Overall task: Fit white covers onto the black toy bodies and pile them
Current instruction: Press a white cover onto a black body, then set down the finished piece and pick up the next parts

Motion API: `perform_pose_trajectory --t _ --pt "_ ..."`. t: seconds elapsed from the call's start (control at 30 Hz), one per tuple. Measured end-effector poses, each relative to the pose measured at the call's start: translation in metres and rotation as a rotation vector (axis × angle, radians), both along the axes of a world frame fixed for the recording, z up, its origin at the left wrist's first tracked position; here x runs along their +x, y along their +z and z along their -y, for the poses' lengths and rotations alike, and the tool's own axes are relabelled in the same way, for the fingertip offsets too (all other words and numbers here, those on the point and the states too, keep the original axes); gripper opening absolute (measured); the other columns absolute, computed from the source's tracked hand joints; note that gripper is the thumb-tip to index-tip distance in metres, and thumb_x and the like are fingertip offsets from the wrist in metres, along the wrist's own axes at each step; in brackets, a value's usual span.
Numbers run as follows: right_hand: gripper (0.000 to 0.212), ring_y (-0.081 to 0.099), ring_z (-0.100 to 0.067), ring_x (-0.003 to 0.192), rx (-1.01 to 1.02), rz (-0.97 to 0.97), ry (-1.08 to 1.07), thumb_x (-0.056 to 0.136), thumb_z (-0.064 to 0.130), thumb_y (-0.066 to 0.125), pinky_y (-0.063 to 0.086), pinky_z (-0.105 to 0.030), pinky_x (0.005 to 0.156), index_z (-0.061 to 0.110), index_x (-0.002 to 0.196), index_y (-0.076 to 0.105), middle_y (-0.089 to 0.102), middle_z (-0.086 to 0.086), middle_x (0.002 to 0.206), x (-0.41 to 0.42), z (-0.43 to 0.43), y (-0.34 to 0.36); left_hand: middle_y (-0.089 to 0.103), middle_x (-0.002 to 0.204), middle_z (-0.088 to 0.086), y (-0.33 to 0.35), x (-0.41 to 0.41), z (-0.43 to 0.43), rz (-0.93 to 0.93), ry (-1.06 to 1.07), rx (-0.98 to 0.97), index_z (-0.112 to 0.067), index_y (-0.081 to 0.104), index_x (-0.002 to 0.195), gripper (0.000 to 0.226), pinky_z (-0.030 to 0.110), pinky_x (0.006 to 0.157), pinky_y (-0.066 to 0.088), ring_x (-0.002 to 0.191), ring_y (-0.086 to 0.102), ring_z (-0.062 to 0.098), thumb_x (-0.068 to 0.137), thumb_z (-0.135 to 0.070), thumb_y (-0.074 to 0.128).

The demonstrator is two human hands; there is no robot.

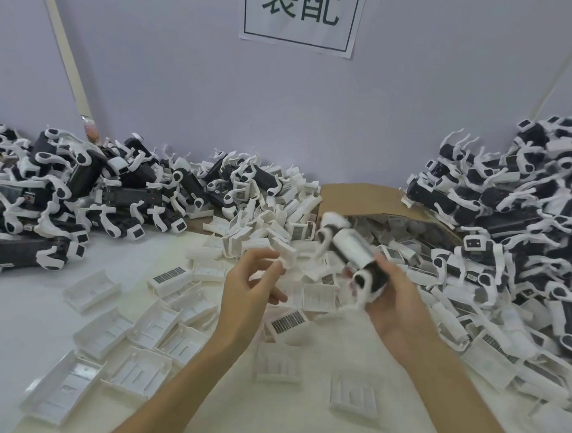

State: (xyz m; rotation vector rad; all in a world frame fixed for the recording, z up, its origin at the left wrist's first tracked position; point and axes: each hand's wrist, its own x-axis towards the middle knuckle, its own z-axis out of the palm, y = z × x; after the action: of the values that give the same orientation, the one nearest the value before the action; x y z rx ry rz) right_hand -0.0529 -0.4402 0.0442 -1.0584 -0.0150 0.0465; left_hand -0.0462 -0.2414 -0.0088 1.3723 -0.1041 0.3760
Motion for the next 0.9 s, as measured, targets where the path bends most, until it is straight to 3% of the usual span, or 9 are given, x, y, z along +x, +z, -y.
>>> perform_pose_trajectory --t 0.1,0.17,0.27,0.4,0.53,0.6,0.67,0.77,0.9 --pt "0.029 0.068 -0.014 0.078 0.069 -0.06 -0.155 0.096 0.033 0.057 0.052 -0.03 0.073 0.016 0.119 0.065 0.073 -0.005 0.096 0.035 0.034 0.068 0.07 0.091 0.008 -0.001 -0.001 0.0 -0.039 0.001 0.015 -0.019 0.066 0.103 0.01 0.034 0.061 0.056 0.058 0.066 0.022 0.098 -0.012 0.06" --pt "0.025 0.066 -0.013 0.075 0.065 0.057 -0.282 0.097 0.033 0.051 0.047 -0.024 0.068 0.021 0.099 0.074 0.07 0.003 0.085 0.059 0.065 0.121 0.069 0.091 0.009 -0.002 -0.002 0.002 -0.052 -0.011 0.034 -0.018 0.066 0.103 0.011 0.032 0.06 0.056 0.057 0.065 0.021 0.098 -0.011 0.059" --pt "0.023 0.055 -0.003 0.071 -0.199 0.181 -0.583 0.1 0.032 0.042 0.024 -0.015 0.048 0.035 0.081 0.055 0.052 0.017 0.075 0.084 0.104 0.172 0.069 0.088 0.005 -0.003 -0.007 0.005 -0.045 -0.028 0.088 -0.019 0.066 0.101 0.011 0.035 0.061 0.055 0.058 0.065 0.022 0.099 -0.011 0.059" --pt "0.006 0.045 -0.013 0.096 -0.62 0.17 -1.003 0.099 0.03 0.044 0.034 -0.026 0.078 0.027 0.104 0.043 0.05 0.011 0.098 0.095 0.132 0.173 0.069 0.085 0.0 -0.002 -0.005 0.004 -0.028 -0.042 0.104 -0.018 0.067 0.099 0.012 0.034 0.061 0.055 0.059 0.065 0.023 0.099 -0.012 0.057" --pt "0.033 0.054 -0.003 0.109 -1.085 0.283 -0.545 0.095 0.028 0.061 0.041 -0.026 0.093 0.028 0.128 0.06 0.059 0.01 0.129 0.049 0.071 0.055 0.069 0.085 -0.001 -0.004 -0.004 0.007 -0.032 -0.026 0.173 -0.021 0.069 0.095 0.019 0.025 0.057 0.051 0.059 0.065 0.019 0.1 -0.008 0.055" --pt "0.057 0.043 -0.014 0.135 -1.437 0.154 -0.269 0.095 0.043 0.063 0.035 -0.043 0.112 0.028 0.146 0.044 0.041 0.005 0.154 0.022 0.042 -0.023 0.07 0.087 -0.002 -0.003 -0.007 0.007 -0.048 -0.003 0.223 -0.023 0.069 0.094 0.022 0.024 0.059 0.05 0.061 0.066 0.015 0.099 -0.006 0.056" --pt "0.071 0.018 -0.016 0.152 -1.726 0.081 -0.188 0.095 0.059 0.051 0.019 -0.043 0.122 0.031 0.155 0.025 0.015 0.006 0.166 0.014 0.037 -0.068 0.07 0.094 -0.011 0.001 -0.006 0.002 -0.03 0.021 0.338 -0.029 0.068 0.097 0.024 0.023 0.066 0.051 0.071 0.068 0.008 0.098 -0.008 0.057" --pt "0.06 0.014 -0.013 0.151 -1.723 0.159 -0.209 0.096 0.056 0.051 0.02 -0.04 0.119 0.037 0.15 0.033 0.023 0.012 0.163 0.014 0.038 -0.074 0.061 0.124 -0.023 0.021 0.01 -0.022 0.073 0.102 0.808 -0.036 0.061 0.124 0.028 0.024 0.091 0.047 0.107 0.06 -0.001 0.098 -0.024 0.06" --pt "0.038 0.033 -0.009 0.137 -1.765 0.218 -0.232 0.091 0.046 0.062 0.03 -0.034 0.107 0.045 0.128 0.052 0.042 0.021 0.141 0.012 0.034 -0.072 0.037 0.158 0.001 0.063 0.056 -0.089 -0.023 0.391 1.324 -0.028 0.04 0.15 0.058 0.051 0.118 0.03 0.143 0.037 0.023 0.097 -0.045 0.056"
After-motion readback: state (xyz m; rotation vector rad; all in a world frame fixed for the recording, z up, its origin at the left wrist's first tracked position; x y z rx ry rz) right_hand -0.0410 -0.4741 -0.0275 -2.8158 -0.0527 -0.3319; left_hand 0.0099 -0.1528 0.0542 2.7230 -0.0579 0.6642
